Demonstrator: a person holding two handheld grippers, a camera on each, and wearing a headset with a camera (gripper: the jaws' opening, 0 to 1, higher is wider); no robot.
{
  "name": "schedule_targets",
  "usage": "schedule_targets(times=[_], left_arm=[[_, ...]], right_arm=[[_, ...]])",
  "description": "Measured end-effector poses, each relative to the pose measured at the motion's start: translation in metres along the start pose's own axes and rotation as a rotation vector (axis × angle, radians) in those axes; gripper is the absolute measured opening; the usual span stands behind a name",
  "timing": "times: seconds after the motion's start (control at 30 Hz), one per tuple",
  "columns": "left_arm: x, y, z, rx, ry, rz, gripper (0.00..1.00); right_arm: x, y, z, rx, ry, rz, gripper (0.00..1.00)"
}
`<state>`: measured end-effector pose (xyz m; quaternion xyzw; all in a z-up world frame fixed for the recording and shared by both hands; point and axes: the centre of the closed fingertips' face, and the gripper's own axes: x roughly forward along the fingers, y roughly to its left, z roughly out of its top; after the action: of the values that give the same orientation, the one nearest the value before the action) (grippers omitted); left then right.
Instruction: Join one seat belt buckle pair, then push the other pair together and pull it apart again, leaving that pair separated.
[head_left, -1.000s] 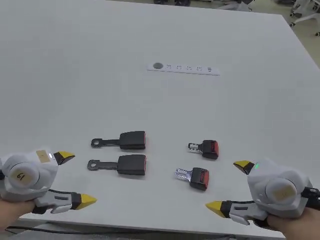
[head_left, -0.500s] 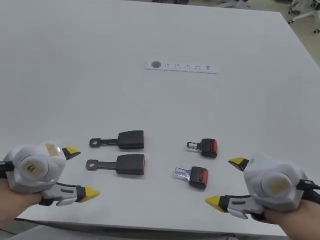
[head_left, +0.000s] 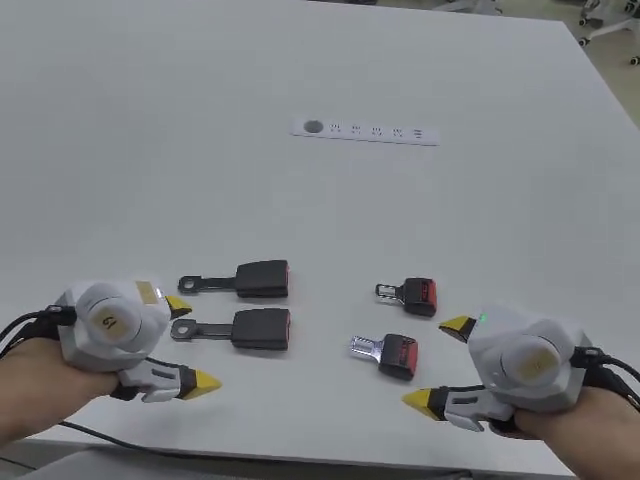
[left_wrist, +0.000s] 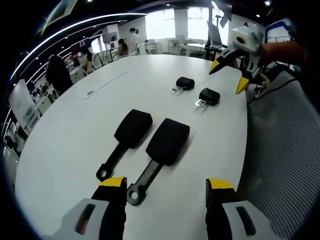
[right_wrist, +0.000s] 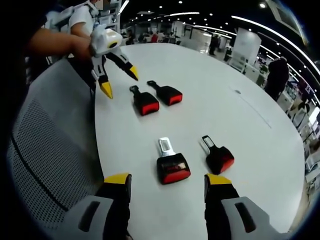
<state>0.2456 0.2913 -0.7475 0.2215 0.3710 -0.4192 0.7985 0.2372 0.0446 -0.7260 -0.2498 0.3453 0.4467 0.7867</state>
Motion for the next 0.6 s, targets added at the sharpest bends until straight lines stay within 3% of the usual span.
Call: schedule_targets(times=[0.23, 0.37, 0.6], left_arm=[[0.005, 0.002, 0.008, 0.029, 0.01, -0.018, 0.61], [0.01, 0.009, 0.01, 0.039, 0.008, -0.036, 0.59], [0.018, 0.005, 0.023, 0.068, 0.015, -0.065, 0.53]], right_arm=[[0.006, -0.001, -0.001, -0.005, 0.013, 0.015, 0.57], [0.009, -0.002, 0.0, -0.008, 0.019, 0.024, 0.56], [0.016, -0.002, -0.002, -0.003, 0.04, 0.05, 0.53]])
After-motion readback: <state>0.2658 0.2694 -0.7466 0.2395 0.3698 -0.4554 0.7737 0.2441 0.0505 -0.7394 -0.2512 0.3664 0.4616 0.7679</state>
